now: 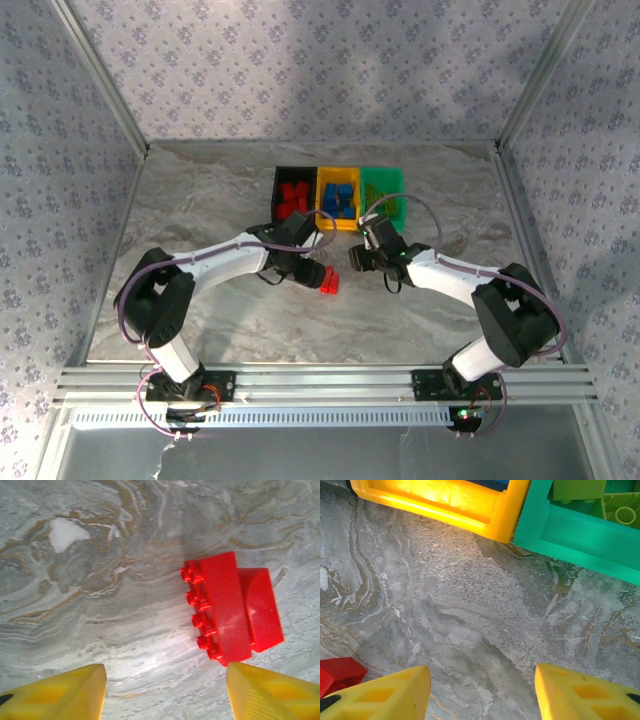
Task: Sort the legos into containers by color
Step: Move the legos to the center of the table.
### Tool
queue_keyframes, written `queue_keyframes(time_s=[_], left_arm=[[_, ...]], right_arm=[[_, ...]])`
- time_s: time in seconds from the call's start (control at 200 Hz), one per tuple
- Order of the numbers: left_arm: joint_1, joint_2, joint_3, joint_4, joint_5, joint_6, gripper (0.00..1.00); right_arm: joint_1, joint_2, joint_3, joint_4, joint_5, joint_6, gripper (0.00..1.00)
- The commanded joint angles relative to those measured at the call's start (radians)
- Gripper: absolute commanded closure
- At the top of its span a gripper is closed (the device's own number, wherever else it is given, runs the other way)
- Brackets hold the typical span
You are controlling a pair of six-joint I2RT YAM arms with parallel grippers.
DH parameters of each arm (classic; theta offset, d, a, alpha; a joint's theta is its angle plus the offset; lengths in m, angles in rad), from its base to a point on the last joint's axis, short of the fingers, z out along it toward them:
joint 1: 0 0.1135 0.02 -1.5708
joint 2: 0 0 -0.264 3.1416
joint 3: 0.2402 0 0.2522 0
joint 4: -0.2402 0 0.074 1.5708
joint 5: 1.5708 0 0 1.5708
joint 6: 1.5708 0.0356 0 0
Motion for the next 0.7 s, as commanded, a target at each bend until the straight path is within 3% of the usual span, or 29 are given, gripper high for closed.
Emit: queue_keyframes(time_s=[0.0, 0.695], left_arm=[[-0.034, -0.014, 0.012, 0.02, -0.009, -0.039, 0.36], [-0.089, 0.089, 0.07, 0.005, -0.067, -0.106, 0.38]], right_arm=[[0.0, -0.018, -0.006, 0.002, -0.012, 0.014, 0.41], [0.0, -0.062, -0.028, 0.001, 0.005, 0.012, 0.41]])
